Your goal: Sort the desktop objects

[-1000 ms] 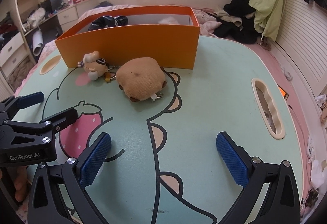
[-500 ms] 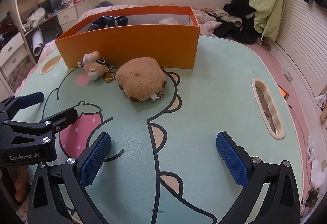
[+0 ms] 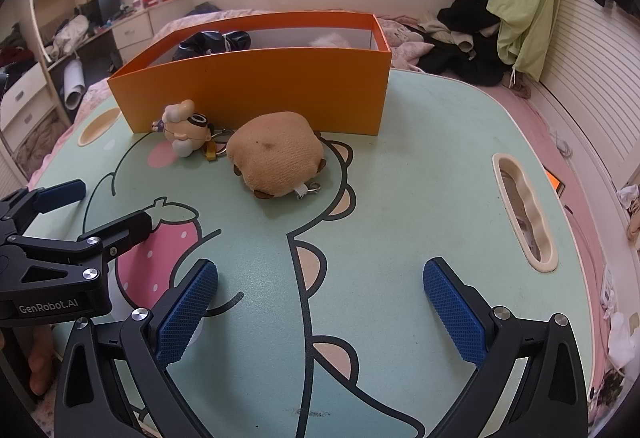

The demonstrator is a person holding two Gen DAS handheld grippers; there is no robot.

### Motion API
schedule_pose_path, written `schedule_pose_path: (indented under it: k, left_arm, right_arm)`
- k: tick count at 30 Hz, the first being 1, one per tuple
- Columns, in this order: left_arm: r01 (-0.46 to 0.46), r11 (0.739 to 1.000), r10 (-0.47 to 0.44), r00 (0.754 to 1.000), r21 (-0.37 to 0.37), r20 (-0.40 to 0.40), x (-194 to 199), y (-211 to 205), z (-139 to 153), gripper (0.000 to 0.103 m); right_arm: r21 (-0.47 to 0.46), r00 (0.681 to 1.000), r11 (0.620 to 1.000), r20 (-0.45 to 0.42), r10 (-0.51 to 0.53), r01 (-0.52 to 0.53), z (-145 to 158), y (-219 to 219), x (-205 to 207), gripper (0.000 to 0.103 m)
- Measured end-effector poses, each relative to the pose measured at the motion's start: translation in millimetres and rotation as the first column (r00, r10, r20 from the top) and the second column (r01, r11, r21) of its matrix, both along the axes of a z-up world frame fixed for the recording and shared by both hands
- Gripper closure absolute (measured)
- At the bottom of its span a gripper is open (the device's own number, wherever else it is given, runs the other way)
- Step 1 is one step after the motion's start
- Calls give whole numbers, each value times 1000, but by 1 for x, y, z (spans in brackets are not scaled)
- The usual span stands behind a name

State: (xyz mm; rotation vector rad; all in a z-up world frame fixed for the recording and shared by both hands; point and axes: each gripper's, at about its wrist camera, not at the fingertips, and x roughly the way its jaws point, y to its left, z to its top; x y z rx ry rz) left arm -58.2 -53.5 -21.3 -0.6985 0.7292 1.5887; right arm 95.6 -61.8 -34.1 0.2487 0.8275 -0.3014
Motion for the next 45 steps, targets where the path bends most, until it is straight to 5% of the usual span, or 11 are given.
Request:
schedule_pose_path:
  k: [7, 12, 21, 22, 24, 25, 37, 43, 45]
  left_arm:
    - [4, 1000, -4, 1000, 0, 0, 0, 0, 0, 0]
    - [-23, 1000, 23, 1000, 3, 6, -4, 1, 1, 0]
    - [-2, 1000, 2, 1000, 2, 2, -1, 1, 2, 0]
    - [-1, 1000, 1, 1000, 2, 2, -1, 1, 2, 0]
    - [5, 1000, -5, 1000, 2, 2, -1, 1, 2, 0]
    - [5, 1000, -5, 1000, 2, 2, -1, 1, 2, 0]
    - [8, 1000, -8, 1000, -8, -1, 0, 3, 2, 0]
    - [75, 997, -74, 991, -3, 107, 13, 23, 18, 0]
    - [59, 998, -60, 995, 11, 81, 18, 35, 25, 0]
  right_arm:
    - [6, 1000, 1000, -24, -2, 2, 1, -3, 4, 0]
    - [112, 1000, 994, 16, -8, 6, 18, -18, 24, 0]
    - [31, 1000, 999, 21, -15, 14, 33, -20, 74, 7]
    - [7, 1000, 1000, 14, -13, 13, 32, -18, 78, 15]
    - [5, 1000, 1000, -11, 14, -14, 27, -15, 82, 52]
    - [15, 1000, 1000, -15, 26, -26, 25, -15, 82, 58]
    - [117, 992, 992, 114, -57, 43, 21, -40, -12, 59]
    - [130, 983, 987, 144, -116, 97, 28, -54, -27, 59]
    - [143, 981, 985, 153, -118, 97, 28, -55, -29, 58]
